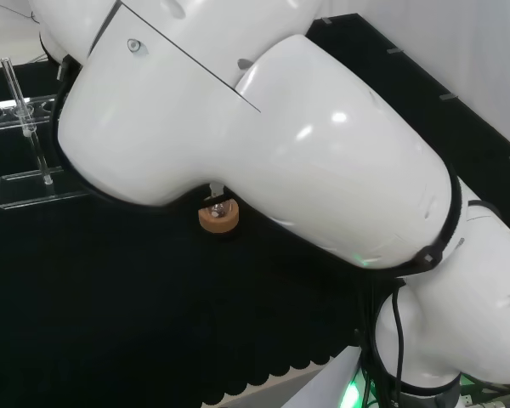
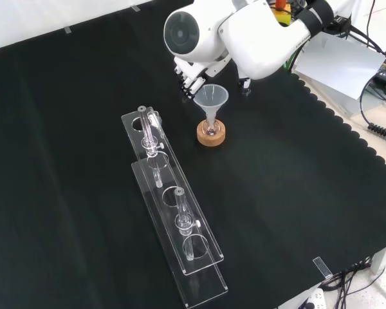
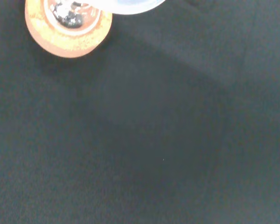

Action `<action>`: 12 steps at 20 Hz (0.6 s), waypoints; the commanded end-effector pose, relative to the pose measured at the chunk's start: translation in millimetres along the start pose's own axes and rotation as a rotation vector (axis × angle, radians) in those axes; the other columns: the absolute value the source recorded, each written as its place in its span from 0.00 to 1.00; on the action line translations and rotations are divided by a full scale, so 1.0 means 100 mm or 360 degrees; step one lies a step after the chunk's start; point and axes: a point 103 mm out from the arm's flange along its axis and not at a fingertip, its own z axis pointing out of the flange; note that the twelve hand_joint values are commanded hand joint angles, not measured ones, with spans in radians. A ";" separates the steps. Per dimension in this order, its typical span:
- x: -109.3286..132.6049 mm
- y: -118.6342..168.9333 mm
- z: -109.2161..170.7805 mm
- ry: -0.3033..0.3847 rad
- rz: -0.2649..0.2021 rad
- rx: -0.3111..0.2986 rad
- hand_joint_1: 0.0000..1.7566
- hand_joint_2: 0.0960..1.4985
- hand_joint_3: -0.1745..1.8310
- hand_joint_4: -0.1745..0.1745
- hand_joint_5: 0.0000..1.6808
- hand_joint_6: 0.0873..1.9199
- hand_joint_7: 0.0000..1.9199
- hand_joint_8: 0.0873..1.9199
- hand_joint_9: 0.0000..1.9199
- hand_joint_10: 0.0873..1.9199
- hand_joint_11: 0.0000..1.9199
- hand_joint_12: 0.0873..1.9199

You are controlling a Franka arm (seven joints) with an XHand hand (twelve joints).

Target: Place the funnel on the round-bottom flask.

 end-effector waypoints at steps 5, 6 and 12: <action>-0.48 -0.34 -0.15 0.0210 0.0074 -0.0320 0.24 0.39 0.22 0.39 0.14 0.00 0.09 0.34 0.22 0.34 0.14 0.74; -0.54 -0.35 -0.15 0.0249 0.0078 -0.0346 0.24 0.40 0.22 0.38 0.14 0.00 0.10 0.34 0.23 0.34 0.14 0.74; -0.88 -0.40 -0.13 0.0434 0.0091 -0.0489 0.29 0.44 0.23 0.37 0.20 0.00 0.15 0.33 0.28 0.31 0.18 0.72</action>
